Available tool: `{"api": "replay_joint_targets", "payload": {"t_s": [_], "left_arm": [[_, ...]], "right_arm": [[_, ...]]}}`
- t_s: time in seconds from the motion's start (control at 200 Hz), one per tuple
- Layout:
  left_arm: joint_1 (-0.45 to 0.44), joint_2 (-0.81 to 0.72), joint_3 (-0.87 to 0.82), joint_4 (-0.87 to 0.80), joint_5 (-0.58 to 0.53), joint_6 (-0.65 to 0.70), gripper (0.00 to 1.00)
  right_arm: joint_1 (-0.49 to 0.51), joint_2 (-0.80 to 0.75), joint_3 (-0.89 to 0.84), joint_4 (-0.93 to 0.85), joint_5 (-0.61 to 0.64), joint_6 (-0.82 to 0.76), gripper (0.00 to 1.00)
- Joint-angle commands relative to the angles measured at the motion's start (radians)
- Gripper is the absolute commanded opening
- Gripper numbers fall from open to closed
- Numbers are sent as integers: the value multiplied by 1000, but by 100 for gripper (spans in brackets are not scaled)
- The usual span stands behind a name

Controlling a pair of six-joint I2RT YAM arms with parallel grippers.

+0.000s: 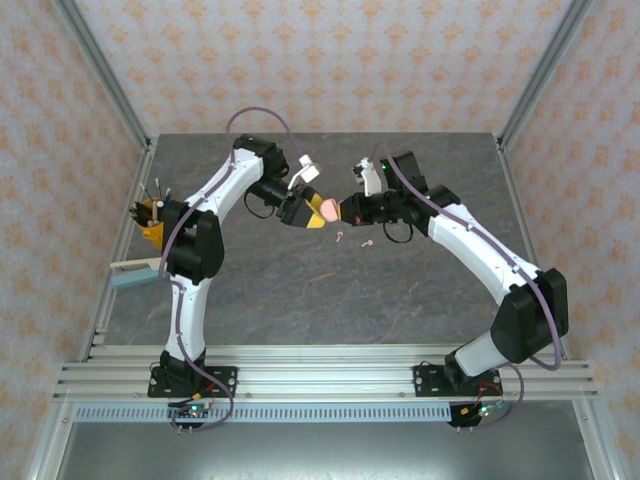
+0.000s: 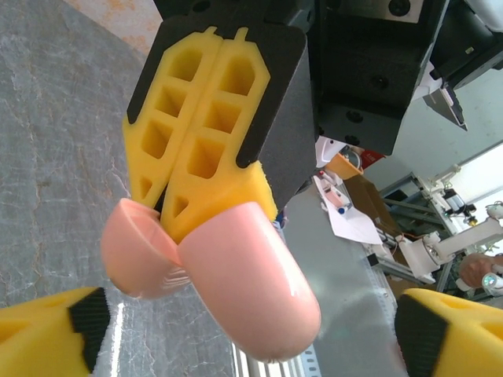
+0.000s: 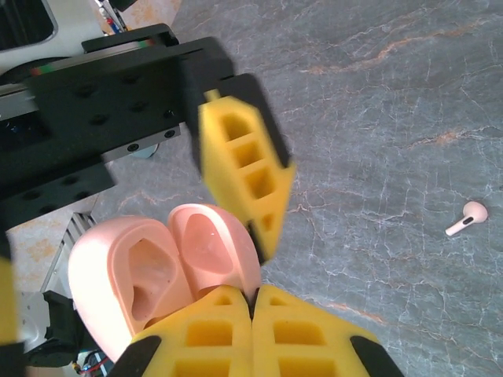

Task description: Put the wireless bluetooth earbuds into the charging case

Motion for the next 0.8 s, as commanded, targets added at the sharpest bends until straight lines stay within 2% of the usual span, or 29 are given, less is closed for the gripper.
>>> {"api": "replay_joint_targets", "payload": {"t_s": [0.0, 0.385, 0.571, 0.796], "left_arm": [[-3, 9, 7, -167, 165, 7, 99], [67, -48, 101, -169, 160, -43, 99], [45, -8, 295, -168, 160, -169, 99], [-43, 199, 654, -167, 157, -337, 99]], "right_arm": [[7, -20, 40, -5, 56, 4, 0], [-3, -77, 31, -84, 191, -21, 0], [-35, -143, -8, -121, 241, -20, 0], [-108, -245, -83, -134, 280, 6, 0]]}}
